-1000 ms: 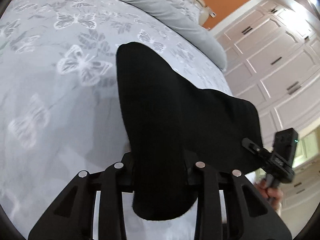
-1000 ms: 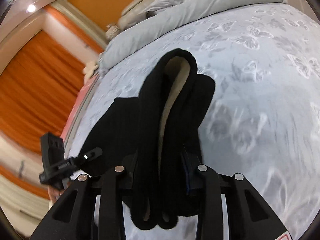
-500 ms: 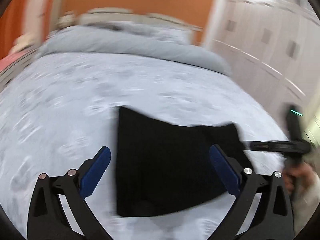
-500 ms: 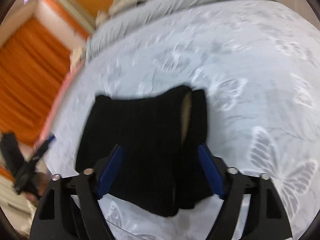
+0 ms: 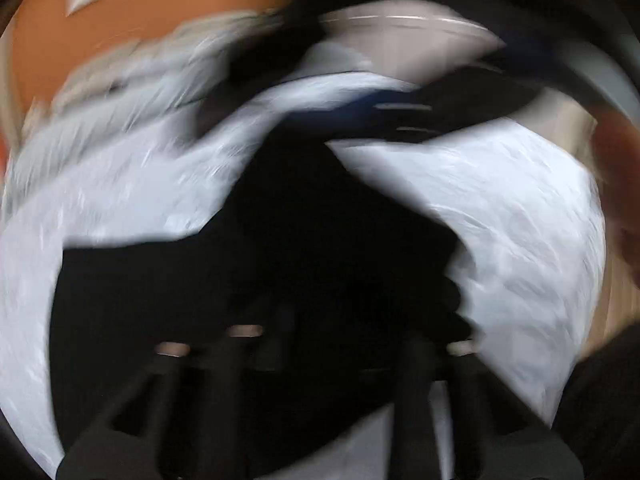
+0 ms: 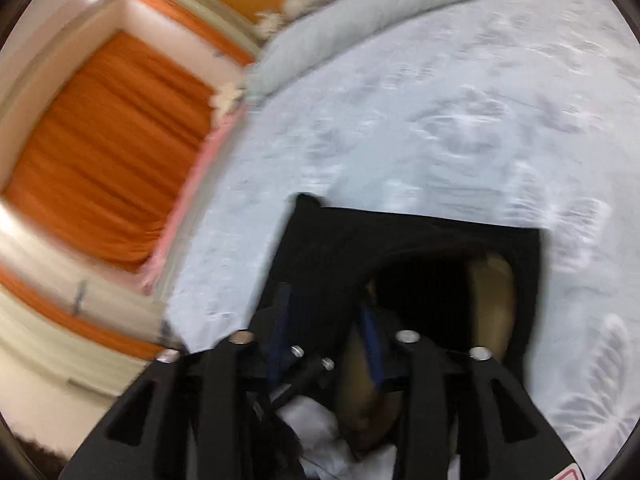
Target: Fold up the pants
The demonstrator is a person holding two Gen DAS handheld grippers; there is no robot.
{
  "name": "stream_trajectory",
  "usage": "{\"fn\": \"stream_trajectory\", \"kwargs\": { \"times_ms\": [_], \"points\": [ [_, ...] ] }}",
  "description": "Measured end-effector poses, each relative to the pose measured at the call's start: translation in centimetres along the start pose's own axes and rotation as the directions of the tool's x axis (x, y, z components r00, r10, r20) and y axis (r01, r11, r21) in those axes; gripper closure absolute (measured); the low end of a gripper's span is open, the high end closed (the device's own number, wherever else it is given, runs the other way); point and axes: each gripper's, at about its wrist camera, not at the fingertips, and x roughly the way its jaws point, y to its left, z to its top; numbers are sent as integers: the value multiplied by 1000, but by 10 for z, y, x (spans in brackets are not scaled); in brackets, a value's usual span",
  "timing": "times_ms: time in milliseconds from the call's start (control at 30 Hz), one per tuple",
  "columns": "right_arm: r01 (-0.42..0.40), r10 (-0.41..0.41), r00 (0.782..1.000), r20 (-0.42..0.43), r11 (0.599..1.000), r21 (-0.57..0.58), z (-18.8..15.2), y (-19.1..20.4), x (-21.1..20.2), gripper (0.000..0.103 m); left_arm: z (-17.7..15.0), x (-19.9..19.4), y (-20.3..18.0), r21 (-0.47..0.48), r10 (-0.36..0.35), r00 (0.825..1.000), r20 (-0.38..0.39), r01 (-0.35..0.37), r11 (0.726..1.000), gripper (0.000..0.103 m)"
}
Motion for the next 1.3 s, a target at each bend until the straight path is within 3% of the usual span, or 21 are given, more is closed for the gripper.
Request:
{"fn": "stream_trajectory", "kwargs": {
  "times_ms": [67, 167, 267, 400, 500, 533, 600, 633, 667, 700, 800, 867, 900, 933, 967, 1000, 1067, 1100, 1133, 1200, 1300],
  "points": [
    [68, -67, 996, 58, 997, -31, -9, -7, -29, 43, 7, -9, 28, -121, -22, 999, 42, 27, 992, 94],
    [252, -242, 966, 91, 960, -122, -26, -17, -48, 32, 19, -42, 47, -148, 25, 983, 184, 3, 989, 96],
    [285, -285, 958, 10, 955, -83, -40, -40, -36, 32, 25, -61, 62, -196, 38, 972, 233, 9, 980, 96],
    [270, -286, 954, -94, 950, -156, -47, -35, 5, 34, 25, -59, 68, -206, 33, 976, 217, 12, 979, 95],
    [250, -274, 951, -146, 955, -162, -47, -32, 24, 84, 22, -47, 58, -162, -8, 983, 184, 38, 986, 92],
    [229, -248, 959, -136, 963, -141, -43, -30, 20, 87, 18, -45, 49, -123, -46, 986, 160, 66, 990, 90],
    [152, -162, 981, -109, 984, -88, -33, -28, 10, 89, 9, -40, 37, -53, -70, 989, 128, 78, 996, 69],
    [103, -107, 991, -83, 993, -52, -26, -29, 4, 90, 2, -38, 24, 4, -67, 992, 110, 67, 998, 38],
    [71, -73, 995, -63, 997, -27, -21, -29, 0, 90, -5, -38, 9, 64, -50, 992, 117, 43, 997, 14],
    [68, -69, 996, -52, 997, -20, -18, -27, -3, 90, -10, -40, -3, 112, -38, 989, 146, 22, 993, 11],
    [57, -57, 996, -66, 998, 0, -16, -27, 1, 96, -19, -34, -40, 254, -6, 980, 197, -45, 966, 11],
    [70, -70, 994, -82, 998, 0, -18, -27, 6, 96, -19, -14, -52, 269, 5, 987, 162, -49, 962, 12],
    [69, -68, 994, -88, 998, 3, -18, -24, 8, 96, -19, -3, -54, 275, 19, 992, 123, -52, 960, 17],
    [78, -77, 993, -93, 997, 7, -20, -26, 9, 96, -20, 10, -55, 274, 39, 996, 76, -59, 960, 45],
    [87, -86, 993, -84, 996, 10, -19, -26, 10, 94, -19, 21, -49, 246, 52, 998, 32, -58, 967, 60],
    [91, -90, 994, -68, 996, 17, -19, -29, 5, 90, -16, 21, -41, 204, 27, 999, 26, -31, 978, 67],
    [77, -76, 996, -52, 997, 18, -21, -31, -5, 89, -3, 4, -9, 27, -70, 995, 72, 68, 997, 85],
    [99, -99, 994, -35, 995, 0, -23, -32, -12, 78, 4, -6, 4, -40, -97, 990, 103, 102, 994, 86],
    [173, -173, 985, -4, 984, -44, -27, -29, -21, 68, 10, -16, 19, -99, -109, 984, 143, 124, 987, 88],
    [273, -272, 962, 22, 955, -113, -40, -26, -28, 66, 18, -35, 44, -170, -85, 976, 200, 120, 978, 88],
    [276, -276, 961, 17, 952, -131, -65, -24, -29, 66, 24, -62, 73, -237, -25, 962, 273, 92, 967, 88]
  ]
}}
